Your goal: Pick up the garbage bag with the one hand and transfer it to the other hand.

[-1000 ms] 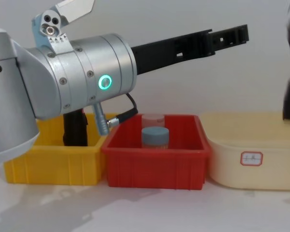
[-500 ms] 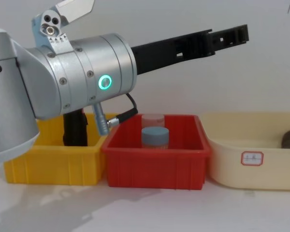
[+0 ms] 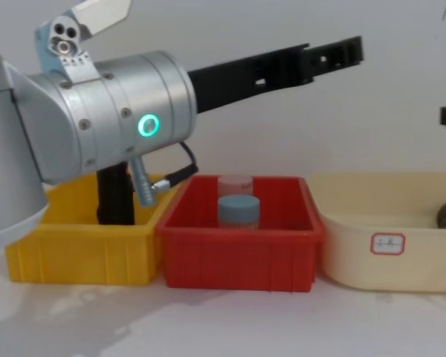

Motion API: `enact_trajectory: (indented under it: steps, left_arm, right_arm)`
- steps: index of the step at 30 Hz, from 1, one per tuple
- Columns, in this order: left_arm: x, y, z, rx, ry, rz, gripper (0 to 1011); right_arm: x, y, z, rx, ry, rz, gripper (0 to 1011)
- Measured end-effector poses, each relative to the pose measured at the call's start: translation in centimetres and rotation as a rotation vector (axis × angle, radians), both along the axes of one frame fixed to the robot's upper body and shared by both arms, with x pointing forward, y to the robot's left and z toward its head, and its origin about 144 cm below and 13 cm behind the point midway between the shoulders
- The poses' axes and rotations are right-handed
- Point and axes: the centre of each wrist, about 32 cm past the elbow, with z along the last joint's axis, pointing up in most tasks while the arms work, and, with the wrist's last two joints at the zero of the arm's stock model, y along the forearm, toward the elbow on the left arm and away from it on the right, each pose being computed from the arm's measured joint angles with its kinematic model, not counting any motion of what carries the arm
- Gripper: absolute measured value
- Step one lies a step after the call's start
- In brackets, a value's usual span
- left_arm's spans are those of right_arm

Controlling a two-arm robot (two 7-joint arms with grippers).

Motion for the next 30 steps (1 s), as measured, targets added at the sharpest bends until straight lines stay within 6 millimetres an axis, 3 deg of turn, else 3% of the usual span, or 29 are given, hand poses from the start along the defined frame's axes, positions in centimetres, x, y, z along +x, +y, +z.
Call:
enact_trajectory:
  steps: [13, 30]
  left_arm:
    - [0.1, 2.6, -0.3, -0.004, -0.001, 0.136, 1001]
    - [-0.2, 7.9, -1.2, 0.022, 0.023, 0.365, 1001]
  right_arm:
    - [1.0, 2.2, 0.6, 0.004, -0.006, 0.145, 1001]
    - [3.5, 5.2, 0.4, 0.011, 0.035, 0.328, 1001]
